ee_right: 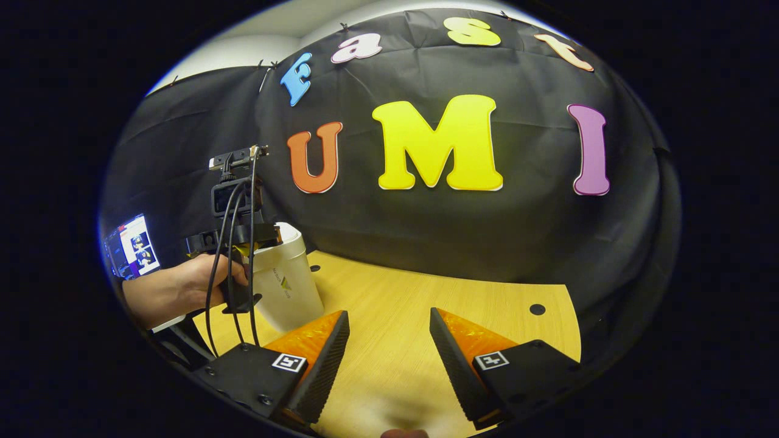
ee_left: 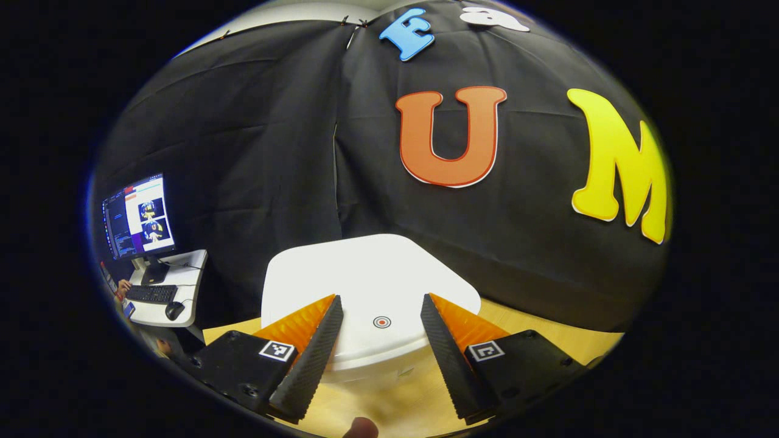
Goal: Press the lid of the desktop garbage bin to open it, pick up the crumpled paper on the desktop and throw it into the bin, then pick up the pop can on the desktop and drop it into the bin, and finally close the garbage bin lid.
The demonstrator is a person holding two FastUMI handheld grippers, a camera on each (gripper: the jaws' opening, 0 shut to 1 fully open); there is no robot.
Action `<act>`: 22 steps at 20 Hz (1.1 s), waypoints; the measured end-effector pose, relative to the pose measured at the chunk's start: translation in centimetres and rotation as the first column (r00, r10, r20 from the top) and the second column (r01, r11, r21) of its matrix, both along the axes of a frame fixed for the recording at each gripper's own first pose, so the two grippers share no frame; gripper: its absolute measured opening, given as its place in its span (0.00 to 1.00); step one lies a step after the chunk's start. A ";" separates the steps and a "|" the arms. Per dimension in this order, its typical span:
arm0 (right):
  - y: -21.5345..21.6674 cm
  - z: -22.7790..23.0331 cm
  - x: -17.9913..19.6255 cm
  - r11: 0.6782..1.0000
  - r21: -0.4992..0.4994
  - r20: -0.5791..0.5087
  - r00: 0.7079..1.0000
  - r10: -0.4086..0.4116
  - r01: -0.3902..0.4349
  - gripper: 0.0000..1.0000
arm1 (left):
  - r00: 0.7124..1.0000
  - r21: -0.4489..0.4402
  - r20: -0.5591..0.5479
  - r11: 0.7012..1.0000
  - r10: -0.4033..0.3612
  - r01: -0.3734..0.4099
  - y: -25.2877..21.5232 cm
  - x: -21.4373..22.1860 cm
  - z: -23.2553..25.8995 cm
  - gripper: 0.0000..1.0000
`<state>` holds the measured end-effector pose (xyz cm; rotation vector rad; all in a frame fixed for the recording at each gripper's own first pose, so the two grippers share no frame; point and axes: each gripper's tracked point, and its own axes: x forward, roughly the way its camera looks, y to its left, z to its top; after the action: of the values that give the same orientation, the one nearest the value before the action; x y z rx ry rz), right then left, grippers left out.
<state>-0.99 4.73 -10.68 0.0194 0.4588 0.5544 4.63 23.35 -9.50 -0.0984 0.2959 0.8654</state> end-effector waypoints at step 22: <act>-4.1 7.1 3.9 0.946 0.057 0.259 0.910 -0.323 0.319 0.85 | 0.827 0.140 0.168 0.843 -0.537 0.519 -10.7 0.1 9.8 0.88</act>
<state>2.93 0.68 -3.53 0.0326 0.1823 0.2296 4.73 12.63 0.27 -0.0168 0.0814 0.3065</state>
